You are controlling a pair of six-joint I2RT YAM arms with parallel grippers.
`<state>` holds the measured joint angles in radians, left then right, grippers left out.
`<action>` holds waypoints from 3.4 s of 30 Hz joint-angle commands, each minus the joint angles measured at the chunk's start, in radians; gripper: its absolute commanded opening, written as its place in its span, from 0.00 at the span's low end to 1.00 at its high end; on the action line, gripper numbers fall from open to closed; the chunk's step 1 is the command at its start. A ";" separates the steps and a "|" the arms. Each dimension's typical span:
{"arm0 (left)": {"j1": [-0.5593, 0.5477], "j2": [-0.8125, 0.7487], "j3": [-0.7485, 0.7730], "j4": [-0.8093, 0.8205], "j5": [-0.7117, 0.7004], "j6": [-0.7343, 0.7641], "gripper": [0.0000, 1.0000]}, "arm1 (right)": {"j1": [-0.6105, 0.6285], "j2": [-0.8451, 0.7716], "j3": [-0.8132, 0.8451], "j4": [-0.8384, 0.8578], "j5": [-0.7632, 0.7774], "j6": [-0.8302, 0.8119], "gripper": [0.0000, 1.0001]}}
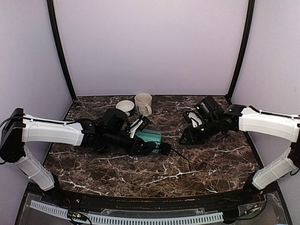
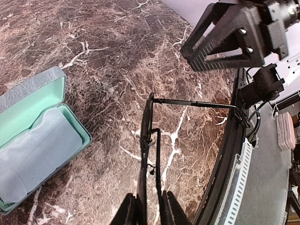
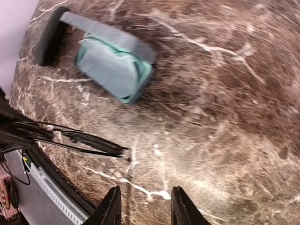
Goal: Organize the sunglasses
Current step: Fold the right temple of the sunglasses with the sunglasses, then pass from the left arm to the right
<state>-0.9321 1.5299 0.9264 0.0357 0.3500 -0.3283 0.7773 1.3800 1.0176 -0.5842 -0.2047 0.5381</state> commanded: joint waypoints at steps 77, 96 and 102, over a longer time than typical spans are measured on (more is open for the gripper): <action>0.081 -0.104 -0.109 0.215 0.275 -0.283 0.16 | 0.102 -0.067 0.076 0.058 -0.087 -0.300 0.66; 0.154 -0.067 -0.097 0.229 0.461 -0.399 0.14 | 0.241 0.086 0.287 -0.058 0.130 -0.477 0.45; 0.154 -0.046 -0.096 0.238 0.485 -0.412 0.13 | 0.263 0.119 0.315 -0.083 0.130 -0.504 0.38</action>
<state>-0.7826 1.4761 0.8265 0.2398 0.7906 -0.7238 1.0218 1.4830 1.3003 -0.6518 -0.0944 0.0647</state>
